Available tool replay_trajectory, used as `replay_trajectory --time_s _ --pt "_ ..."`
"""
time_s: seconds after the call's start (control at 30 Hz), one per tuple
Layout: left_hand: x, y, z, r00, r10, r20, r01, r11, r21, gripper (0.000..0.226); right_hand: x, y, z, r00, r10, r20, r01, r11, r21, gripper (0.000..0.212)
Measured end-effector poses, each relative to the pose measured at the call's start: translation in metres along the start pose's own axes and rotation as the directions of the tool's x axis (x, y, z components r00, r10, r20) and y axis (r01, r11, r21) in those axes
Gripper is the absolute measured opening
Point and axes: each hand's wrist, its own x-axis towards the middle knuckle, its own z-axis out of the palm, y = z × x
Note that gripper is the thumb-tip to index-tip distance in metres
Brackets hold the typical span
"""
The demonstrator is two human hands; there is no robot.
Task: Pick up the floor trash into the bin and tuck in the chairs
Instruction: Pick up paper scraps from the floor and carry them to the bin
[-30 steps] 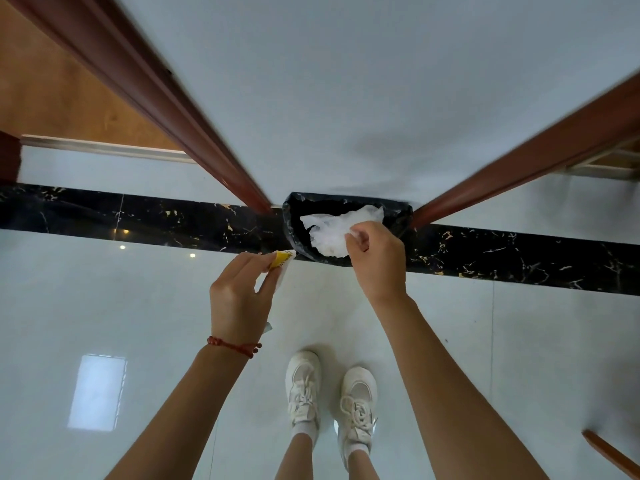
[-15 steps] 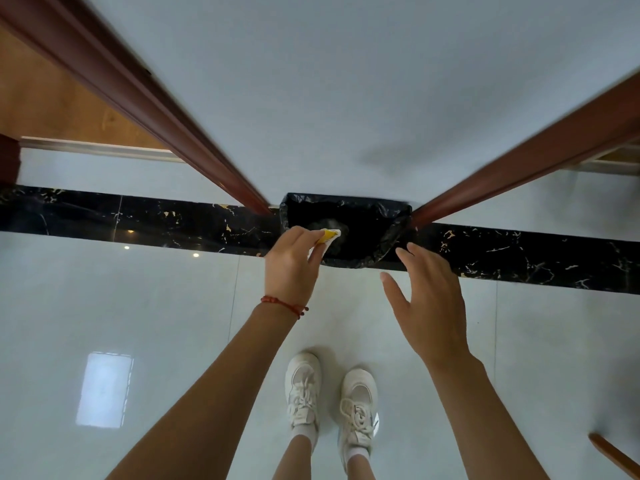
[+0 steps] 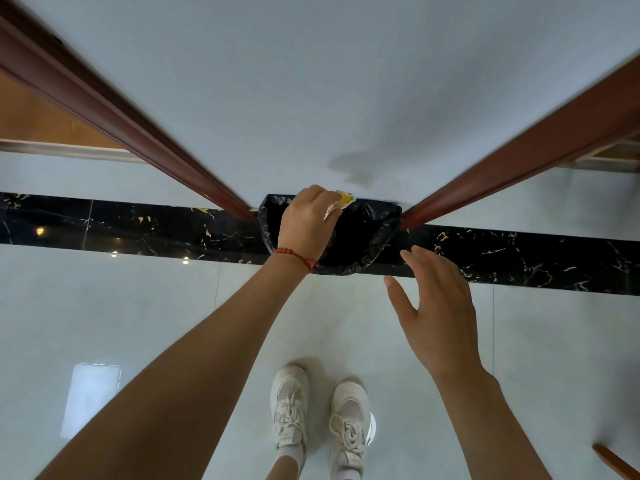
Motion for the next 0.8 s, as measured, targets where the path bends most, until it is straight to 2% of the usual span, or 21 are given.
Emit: replay_trajectory --time_s 0.1,0.2,0.3,0.4,0.57,0.7,0.8 --pt "-0.011 -0.005 -0.002 0.998 -0.028 0.062 0.024 0.997 0.068 0.025 0.003 0.0 0.002 1.0 0.011 0.009 -0.012 1.0 0.011 0.043" --pt "-0.024 -0.005 -0.015 0.993 -0.079 0.092 0.068 0.991 0.117 0.043 0.004 -0.004 0.002 1.0 0.012 0.01 -0.012 1.0 0.018 0.045" --pt "-0.044 -0.001 -0.034 0.986 -0.068 0.152 0.036 0.978 0.205 0.049 0.002 -0.011 -0.001 1.0 -0.004 0.006 0.004 0.999 0.032 0.051" --pt "-0.068 0.008 -0.063 0.968 -0.073 0.242 0.002 0.96 0.28 0.052 -0.004 -0.018 -0.01 0.999 -0.046 -0.012 0.046 0.999 0.014 0.049" --pt "-0.1 0.037 -0.121 0.942 -0.09 0.323 -0.038 0.928 0.369 0.057 -0.024 -0.028 -0.039 0.997 -0.072 0.036 0.073 0.997 -0.039 0.044" --pt "-0.118 0.07 -0.165 0.929 -0.137 0.344 -0.017 0.912 0.41 0.064 -0.047 -0.037 -0.074 0.993 -0.075 0.086 0.082 0.994 -0.075 0.052" --pt "-0.122 0.094 -0.195 0.923 -0.153 0.353 -0.011 0.907 0.422 0.071 -0.063 -0.044 -0.103 0.995 -0.066 0.077 0.073 0.994 -0.086 0.049"
